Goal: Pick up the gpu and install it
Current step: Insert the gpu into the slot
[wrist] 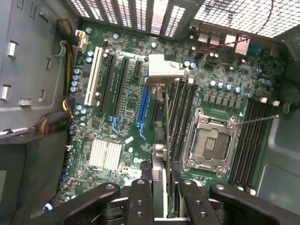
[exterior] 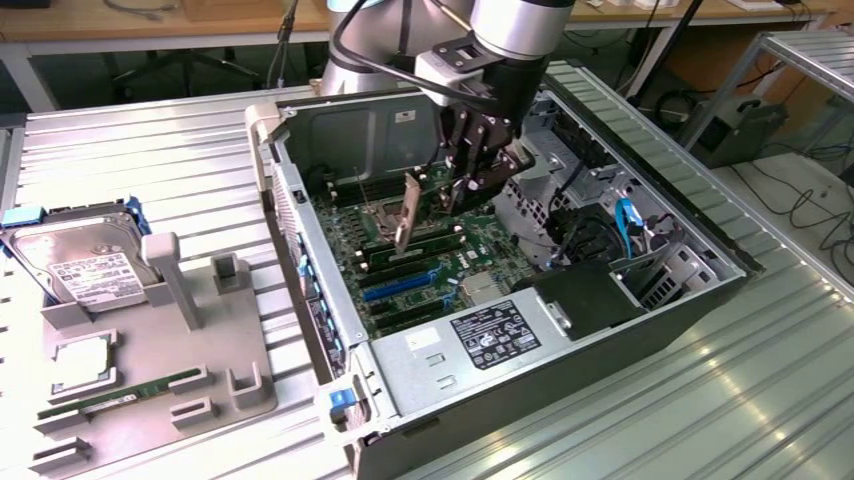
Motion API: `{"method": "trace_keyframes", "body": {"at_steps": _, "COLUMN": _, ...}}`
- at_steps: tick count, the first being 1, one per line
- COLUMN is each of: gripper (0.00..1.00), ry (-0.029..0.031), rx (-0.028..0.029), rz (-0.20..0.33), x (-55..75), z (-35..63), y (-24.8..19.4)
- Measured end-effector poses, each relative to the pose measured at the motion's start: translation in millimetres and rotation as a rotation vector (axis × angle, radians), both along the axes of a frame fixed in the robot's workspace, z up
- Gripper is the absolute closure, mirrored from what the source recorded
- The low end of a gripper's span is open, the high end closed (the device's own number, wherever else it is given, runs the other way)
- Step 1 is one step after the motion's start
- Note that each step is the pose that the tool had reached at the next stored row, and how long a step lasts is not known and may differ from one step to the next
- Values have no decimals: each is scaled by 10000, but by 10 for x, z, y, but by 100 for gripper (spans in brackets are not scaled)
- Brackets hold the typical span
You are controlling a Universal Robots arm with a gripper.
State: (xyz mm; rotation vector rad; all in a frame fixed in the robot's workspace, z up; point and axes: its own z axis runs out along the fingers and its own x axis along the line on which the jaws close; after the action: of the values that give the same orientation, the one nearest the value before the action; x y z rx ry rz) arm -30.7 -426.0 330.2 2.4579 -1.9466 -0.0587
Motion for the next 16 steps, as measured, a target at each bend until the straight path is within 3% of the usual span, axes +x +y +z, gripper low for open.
{"method": "trace_keyframes", "body": {"at_steps": 9, "gripper": 73, "ry": 1, "rx": -1, "rz": 389, "x": 0, "z": -1, "y": 0}}
{"method": "trace_keyframes", "body": {"at_steps": 16, "gripper": 73, "ry": 0, "rx": 2, "rz": -353, "x": 0, "z": -19, "y": -4}}
